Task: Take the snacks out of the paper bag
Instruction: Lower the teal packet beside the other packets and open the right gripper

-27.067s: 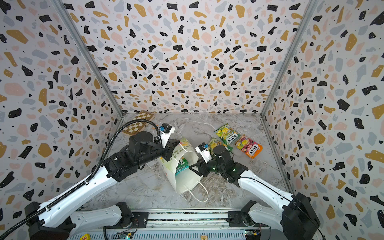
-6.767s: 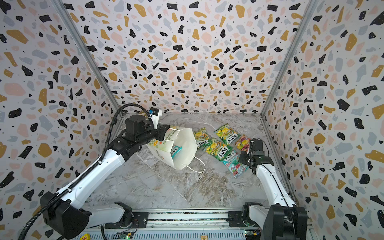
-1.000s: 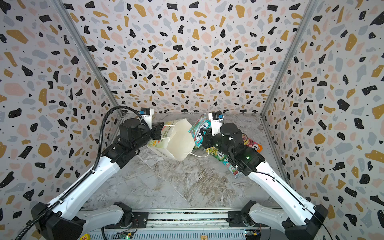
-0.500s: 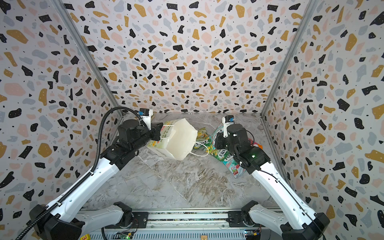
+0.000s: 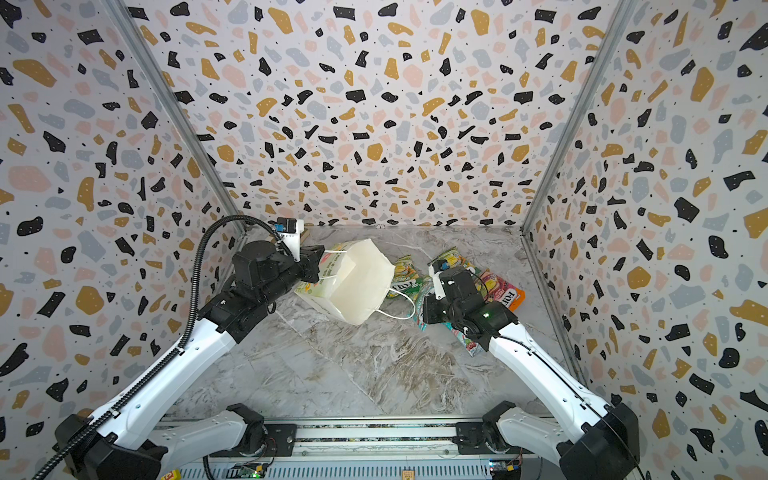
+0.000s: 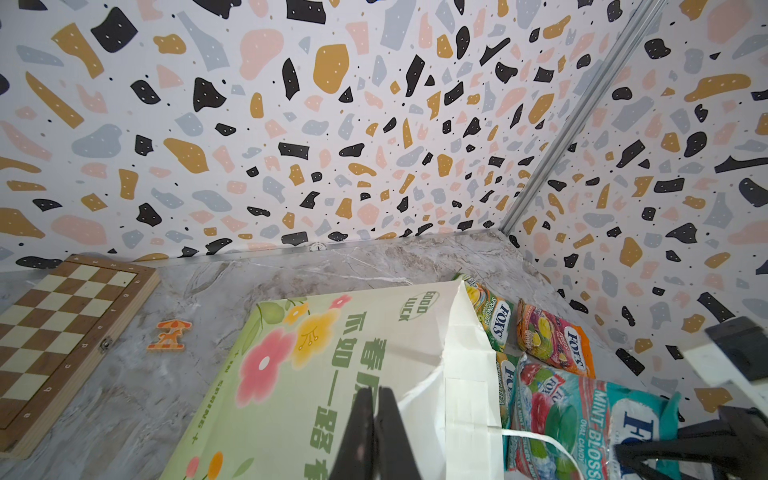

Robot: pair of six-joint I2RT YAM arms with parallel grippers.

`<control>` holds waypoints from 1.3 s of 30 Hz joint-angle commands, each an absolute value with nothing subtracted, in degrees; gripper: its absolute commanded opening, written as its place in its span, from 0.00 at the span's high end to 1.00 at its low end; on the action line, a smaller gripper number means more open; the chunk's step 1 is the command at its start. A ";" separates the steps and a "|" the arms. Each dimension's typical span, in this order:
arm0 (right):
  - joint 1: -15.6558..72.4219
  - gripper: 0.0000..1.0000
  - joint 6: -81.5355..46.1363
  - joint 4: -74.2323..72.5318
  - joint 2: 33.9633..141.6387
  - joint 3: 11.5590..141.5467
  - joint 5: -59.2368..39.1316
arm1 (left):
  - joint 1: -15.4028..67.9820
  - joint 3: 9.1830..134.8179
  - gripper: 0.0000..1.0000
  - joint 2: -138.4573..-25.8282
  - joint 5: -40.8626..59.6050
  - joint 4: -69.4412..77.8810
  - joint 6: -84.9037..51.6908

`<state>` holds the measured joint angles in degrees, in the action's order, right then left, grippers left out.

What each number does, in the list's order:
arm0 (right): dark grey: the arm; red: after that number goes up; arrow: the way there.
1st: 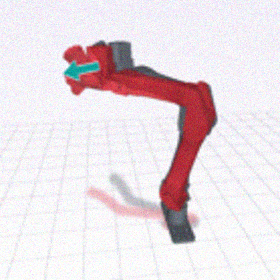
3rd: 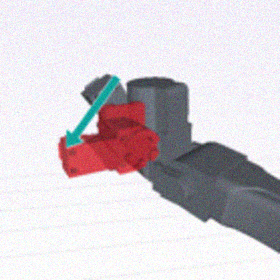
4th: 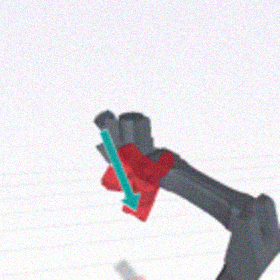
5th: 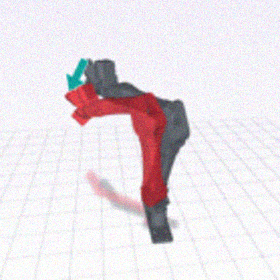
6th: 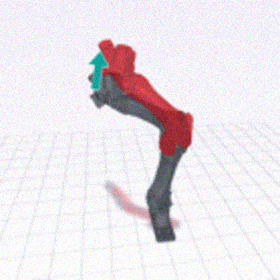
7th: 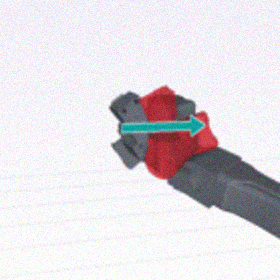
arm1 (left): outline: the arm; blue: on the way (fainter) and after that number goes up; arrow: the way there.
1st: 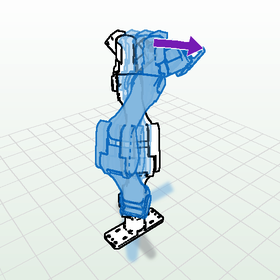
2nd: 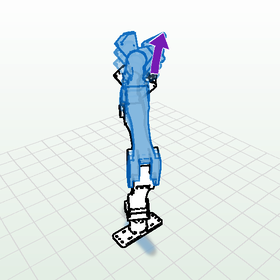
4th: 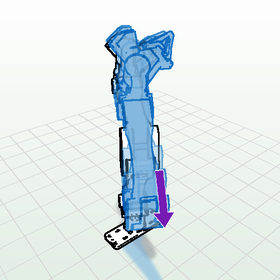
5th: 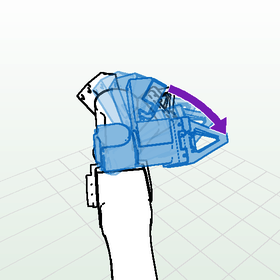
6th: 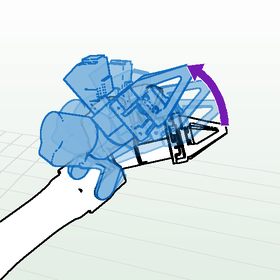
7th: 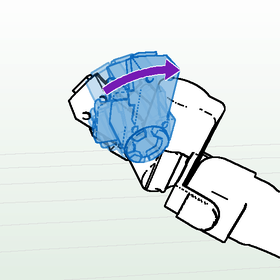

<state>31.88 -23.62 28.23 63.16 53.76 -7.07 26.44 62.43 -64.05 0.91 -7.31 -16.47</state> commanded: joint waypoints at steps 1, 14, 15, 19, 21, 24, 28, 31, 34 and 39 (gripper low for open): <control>31.57 1.00 -24.23 22.08 62.62 52.51 -13.11 | 26.54 61.79 1.00 -62.69 0.00 -3.80 -15.73; 26.59 1.00 -28.56 8.53 64.65 40.57 -27.90 | 26.54 61.54 1.00 -61.96 0.00 -4.06 -15.82; 26.46 1.00 -28.57 8.04 64.90 40.12 -28.39 | 26.54 61.55 1.00 -61.88 0.00 -4.03 -15.82; 26.18 1.00 -28.23 8.19 66.38 38.67 -30.02 | 26.59 61.55 1.00 -61.87 0.17 -3.99 -15.91; 26.17 1.00 -27.86 8.96 66.91 38.20 -29.68 | 26.57 61.60 1.00 -61.87 0.26 -4.02 -15.93; 26.19 0.99 -27.34 10.25 67.34 37.58 -28.01 | 26.55 61.69 1.00 -61.88 0.38 -4.13 -15.91; 26.19 0.84 -26.25 12.67 67.67 37.44 -25.17 | 26.59 61.94 1.00 -61.95 0.44 -4.13 -15.98; 26.19 0.66 -25.53 14.16 67.94 37.27 -23.44 | 26.57 62.11 1.00 -62.04 0.61 -4.13 -16.08; 26.19 0.59 -25.05 15.41 67.87 37.18 -21.16 | 26.60 62.29 1.00 -62.16 0.75 -4.13 -16.16; 26.17 0.51 -24.50 17.47 67.67 37.65 -17.17 | 26.54 62.79 1.00 -62.50 1.14 -4.30 -16.26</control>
